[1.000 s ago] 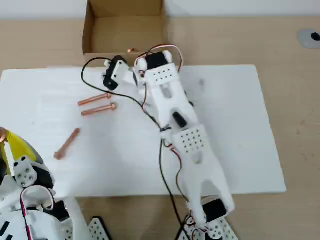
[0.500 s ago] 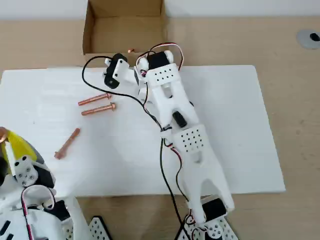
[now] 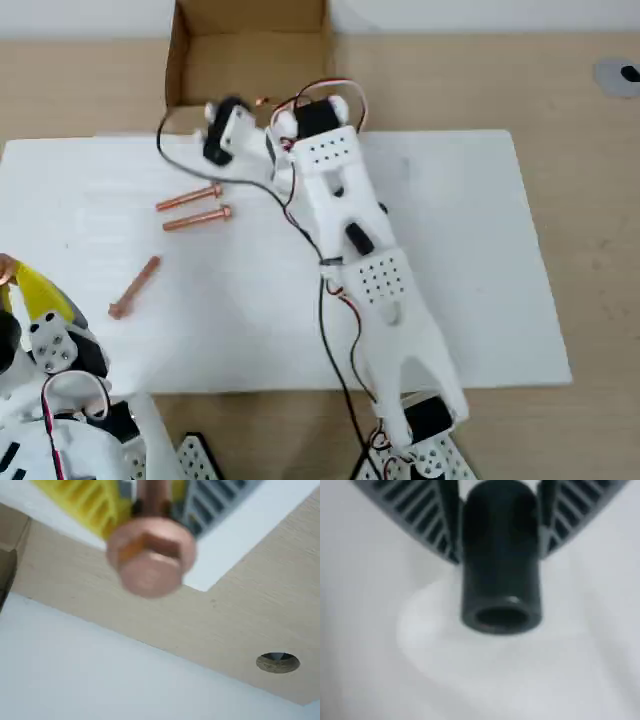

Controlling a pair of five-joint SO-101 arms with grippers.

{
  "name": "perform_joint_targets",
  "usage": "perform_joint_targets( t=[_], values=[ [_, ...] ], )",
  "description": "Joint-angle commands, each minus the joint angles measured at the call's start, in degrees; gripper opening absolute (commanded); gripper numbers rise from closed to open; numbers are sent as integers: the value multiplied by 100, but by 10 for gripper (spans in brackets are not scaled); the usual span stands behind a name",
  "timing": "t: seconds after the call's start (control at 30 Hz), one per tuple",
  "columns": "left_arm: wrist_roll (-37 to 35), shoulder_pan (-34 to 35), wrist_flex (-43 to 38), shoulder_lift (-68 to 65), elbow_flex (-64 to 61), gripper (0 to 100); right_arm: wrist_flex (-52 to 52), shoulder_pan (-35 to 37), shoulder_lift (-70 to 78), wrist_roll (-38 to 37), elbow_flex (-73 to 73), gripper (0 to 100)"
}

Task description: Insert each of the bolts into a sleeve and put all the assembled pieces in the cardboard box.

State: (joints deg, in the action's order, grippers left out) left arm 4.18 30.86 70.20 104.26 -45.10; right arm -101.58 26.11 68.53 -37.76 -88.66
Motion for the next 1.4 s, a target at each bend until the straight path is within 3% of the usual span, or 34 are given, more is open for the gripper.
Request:
perform_joint_targets(
  t=[0.0,0.23,0.4,0.57,0.9,1.37],
  values=[
    [53,79,-26,22,44,5,-88,-163,-321,589,-690,11],
    [62,79,-44,31,53,6,-97,-295,-1710,1670,-558,11],
    [62,79,-44,31,114,6,-97,-286,-2677,2013,-462,11],
    [62,79,-9,31,387,6,-97,-286,-3371,2022,910,11],
    [62,79,9,31,387,6,-88,708,-4286,1486,6167,11],
    [70,79,448,31,475,6,246,875,-4180,1477,7037,11]
  ],
)
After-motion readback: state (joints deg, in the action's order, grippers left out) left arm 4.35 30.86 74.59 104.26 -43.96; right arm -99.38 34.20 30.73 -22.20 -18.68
